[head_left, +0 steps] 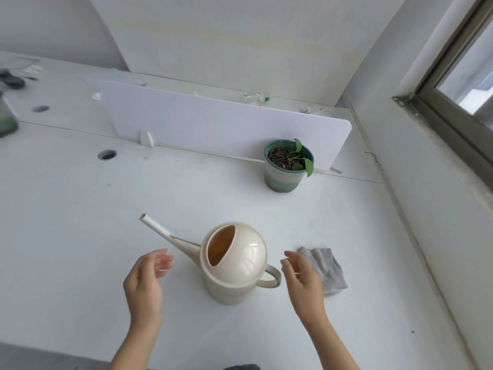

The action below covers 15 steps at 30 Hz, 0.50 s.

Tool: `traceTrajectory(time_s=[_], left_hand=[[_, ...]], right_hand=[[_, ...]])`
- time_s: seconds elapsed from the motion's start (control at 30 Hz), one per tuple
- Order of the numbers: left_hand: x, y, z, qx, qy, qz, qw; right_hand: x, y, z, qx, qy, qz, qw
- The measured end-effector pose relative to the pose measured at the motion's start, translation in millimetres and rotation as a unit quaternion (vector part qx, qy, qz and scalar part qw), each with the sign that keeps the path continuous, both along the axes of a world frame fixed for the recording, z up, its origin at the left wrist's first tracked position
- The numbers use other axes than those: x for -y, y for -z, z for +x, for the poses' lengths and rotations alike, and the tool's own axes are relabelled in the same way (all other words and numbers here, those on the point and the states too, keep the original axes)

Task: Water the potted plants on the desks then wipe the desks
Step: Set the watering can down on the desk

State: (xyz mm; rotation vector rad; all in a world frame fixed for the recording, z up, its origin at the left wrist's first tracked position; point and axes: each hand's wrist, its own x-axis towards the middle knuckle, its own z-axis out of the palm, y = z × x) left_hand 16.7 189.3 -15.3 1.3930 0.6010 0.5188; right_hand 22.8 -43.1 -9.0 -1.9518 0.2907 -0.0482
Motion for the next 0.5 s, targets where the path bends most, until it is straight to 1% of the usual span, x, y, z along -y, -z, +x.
traceTrajectory(time_s=[0.07,0.13,0.27,0.33,0.43,0.5], left_hand=[[-1.7,9.4,-2.2,-0.014,-0.030,-0.017,0.999],[-0.7,18.4,-0.8,-0.034,-0.036,-0.046,0.998],[4.7,28.9,8.4,-0.086,0.037,-0.084,0.992],[5.0,28.8,16.4,-0.085,0.078,-0.092,0.989],[2.3,30.8,32.9,-0.063,0.132,-0.111,0.983],[1.2,32.4,42.0,-0.050,0.151,-0.121,0.980]], right_hand=[[-4.0,10.6,-6.8,-0.003,-0.015,-0.037,0.999],[-6.2,19.0,-12.1,0.004,-0.030,-0.072,0.997],[-15.0,27.2,-20.3,0.022,-0.097,-0.118,0.988],[-19.9,31.2,-20.7,0.014,-0.112,-0.103,0.988],[-23.4,28.8,-18.3,-0.021,-0.127,-0.042,0.991],[-23.7,25.2,-16.0,-0.043,-0.140,-0.011,0.989]])
